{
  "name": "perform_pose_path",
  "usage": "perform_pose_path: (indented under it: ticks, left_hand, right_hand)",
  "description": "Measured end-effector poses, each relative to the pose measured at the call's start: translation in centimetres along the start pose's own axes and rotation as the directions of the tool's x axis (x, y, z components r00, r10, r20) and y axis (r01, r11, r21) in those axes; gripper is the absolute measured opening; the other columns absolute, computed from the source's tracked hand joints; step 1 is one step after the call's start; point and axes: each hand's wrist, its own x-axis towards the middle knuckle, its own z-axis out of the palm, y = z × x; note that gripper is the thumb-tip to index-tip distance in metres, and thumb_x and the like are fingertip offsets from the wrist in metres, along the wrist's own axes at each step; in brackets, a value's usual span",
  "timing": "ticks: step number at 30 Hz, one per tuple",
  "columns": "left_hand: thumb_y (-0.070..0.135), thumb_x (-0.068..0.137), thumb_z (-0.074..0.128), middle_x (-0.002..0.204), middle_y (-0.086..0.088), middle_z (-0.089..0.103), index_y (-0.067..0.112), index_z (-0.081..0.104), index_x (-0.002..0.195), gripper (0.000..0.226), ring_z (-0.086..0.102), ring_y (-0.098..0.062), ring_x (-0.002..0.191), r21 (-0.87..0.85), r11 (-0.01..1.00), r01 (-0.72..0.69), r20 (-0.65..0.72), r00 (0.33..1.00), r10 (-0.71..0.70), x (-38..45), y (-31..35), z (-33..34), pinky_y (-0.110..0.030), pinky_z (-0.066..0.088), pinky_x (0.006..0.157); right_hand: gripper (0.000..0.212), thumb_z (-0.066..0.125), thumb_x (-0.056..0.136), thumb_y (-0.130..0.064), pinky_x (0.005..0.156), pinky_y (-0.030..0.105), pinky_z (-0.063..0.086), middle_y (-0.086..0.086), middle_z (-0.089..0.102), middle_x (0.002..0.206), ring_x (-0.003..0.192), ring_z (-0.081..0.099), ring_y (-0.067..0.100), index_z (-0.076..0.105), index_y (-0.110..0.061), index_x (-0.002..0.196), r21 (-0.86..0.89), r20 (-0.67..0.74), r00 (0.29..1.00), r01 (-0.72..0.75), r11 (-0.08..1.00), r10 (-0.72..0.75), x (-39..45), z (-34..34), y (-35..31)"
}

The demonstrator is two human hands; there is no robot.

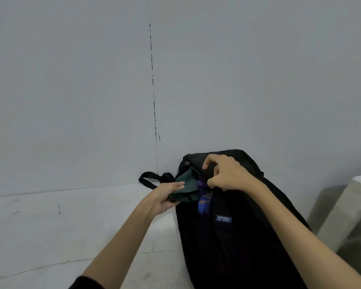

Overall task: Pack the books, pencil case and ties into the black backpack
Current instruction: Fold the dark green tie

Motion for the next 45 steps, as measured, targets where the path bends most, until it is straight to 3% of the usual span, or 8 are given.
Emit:
perform_pose_path:
  ticks: [6, 11, 15, 21, 27, 32, 38, 45]
  left_hand:
    - [0.011, 0.090, 0.059, 0.127, -0.016, 0.059, 0.003, 0.059, 0.125, 0.036, 0.060, -0.021, 0.107, -0.070, 0.997, -0.033, 0.024, 0.999, 0.035, 1.0, 1.2, 1.3, -0.023, 0.055, 0.080]
    - [0.008, 0.098, 0.045, 0.059, -0.008, 0.063, -0.003, 0.057, 0.106, 0.018, 0.057, -0.008, 0.039, -0.192, 0.980, -0.054, 0.060, 0.996, 0.067, 1.7, 1.0, 3.1, -0.017, 0.046, 0.040]
    - [0.009, 0.092, 0.059, 0.117, -0.014, 0.061, 0.011, 0.050, 0.133, 0.043, 0.065, -0.019, 0.094, 0.201, 0.959, -0.202, -0.074, 0.973, 0.221, 2.9, -0.1, 3.6, -0.028, 0.056, 0.078]
    - [0.019, 0.083, 0.068, 0.109, -0.008, 0.060, 0.011, 0.065, 0.096, 0.016, 0.056, -0.014, 0.094, 0.845, 0.460, -0.272, -0.040, 0.825, 0.563, 2.4, 0.2, 2.0, -0.018, 0.042, 0.070]
    - [0.030, 0.081, 0.068, 0.124, -0.003, 0.035, 0.026, 0.050, 0.122, 0.045, 0.037, -0.022, 0.117, 0.997, 0.056, -0.050, 0.001, 0.748, 0.663, 0.8, -0.3, 1.2, -0.033, 0.034, 0.093]
    - [0.016, 0.086, 0.065, 0.133, -0.010, 0.032, 0.022, 0.030, 0.136, 0.061, 0.048, -0.023, 0.103, 0.702, 0.710, -0.053, -0.199, 0.943, 0.267, 0.5, -0.4, 1.0, -0.025, 0.050, 0.068]
    - [0.019, 0.094, 0.046, 0.055, -0.004, 0.047, 0.012, 0.039, 0.064, 0.032, 0.047, -0.014, 0.042, 0.724, 0.689, -0.024, -0.270, 0.909, 0.316, 0.3, -0.2, -0.3, -0.022, 0.040, 0.049]
    - [0.020, 0.100, 0.038, 0.056, -0.008, 0.052, 0.007, 0.042, 0.062, 0.041, 0.051, -0.019, 0.043, 0.794, 0.606, -0.053, -0.264, 0.868, 0.421, -2.3, 0.3, -2.6, -0.024, 0.044, 0.049]
  right_hand:
    - [0.031, 0.066, 0.065, -0.008, 0.072, 0.034, 0.055, -0.011, 0.051, 0.064, 0.049, 0.057, 0.020, 0.060, -0.022, 0.092, 0.003, 0.054, 0.996, 0.073, 0.997, -0.073, 0.6, 0.1, -0.5]
    - [0.028, 0.065, 0.066, -0.008, 0.072, 0.034, 0.053, -0.012, 0.049, 0.067, 0.046, 0.056, 0.015, 0.060, -0.023, 0.089, 0.004, 0.076, 0.993, 0.095, 0.996, -0.095, 0.9, 0.1, -0.2]
    - [0.027, 0.064, 0.068, -0.008, 0.072, 0.031, 0.050, -0.009, 0.047, 0.070, 0.048, 0.056, 0.015, 0.061, -0.024, 0.090, 0.014, 0.095, 0.990, 0.099, 0.995, -0.100, 0.8, 0.3, -0.1]
    - [0.030, 0.058, 0.071, -0.007, 0.062, 0.024, 0.048, -0.008, 0.051, 0.059, 0.052, 0.057, 0.017, 0.066, -0.030, 0.087, -0.015, 0.158, 0.982, 0.107, 0.994, -0.103, 0.9, 0.5, -0.4]
    - [0.029, 0.059, 0.073, -0.011, 0.056, 0.022, 0.034, -0.012, 0.046, 0.068, 0.075, 0.050, 0.016, 0.058, -0.033, 0.092, -0.057, 0.115, 0.988, 0.107, 0.993, -0.100, 1.2, 1.4, -0.5]
    - [0.028, 0.060, 0.076, -0.017, 0.059, 0.025, 0.033, -0.012, 0.046, 0.074, 0.080, 0.050, 0.017, 0.053, -0.026, 0.102, -0.090, 0.070, 0.996, 0.066, 0.994, -0.060, 1.1, 1.7, -0.3]
    - [0.017, 0.051, 0.088, -0.022, 0.061, 0.029, 0.030, 0.006, 0.053, 0.088, 0.089, 0.057, 0.029, 0.041, -0.013, 0.098, -0.413, -0.130, 0.988, 0.024, 0.910, -0.085, 1.6, 3.7, -1.2]
    - [0.016, 0.043, 0.091, -0.008, 0.050, 0.030, 0.023, 0.006, 0.048, 0.079, 0.068, 0.041, 0.027, 0.043, -0.015, 0.106, -0.340, -0.166, 0.975, 0.085, 0.937, -0.149, 1.3, 5.2, -3.1]
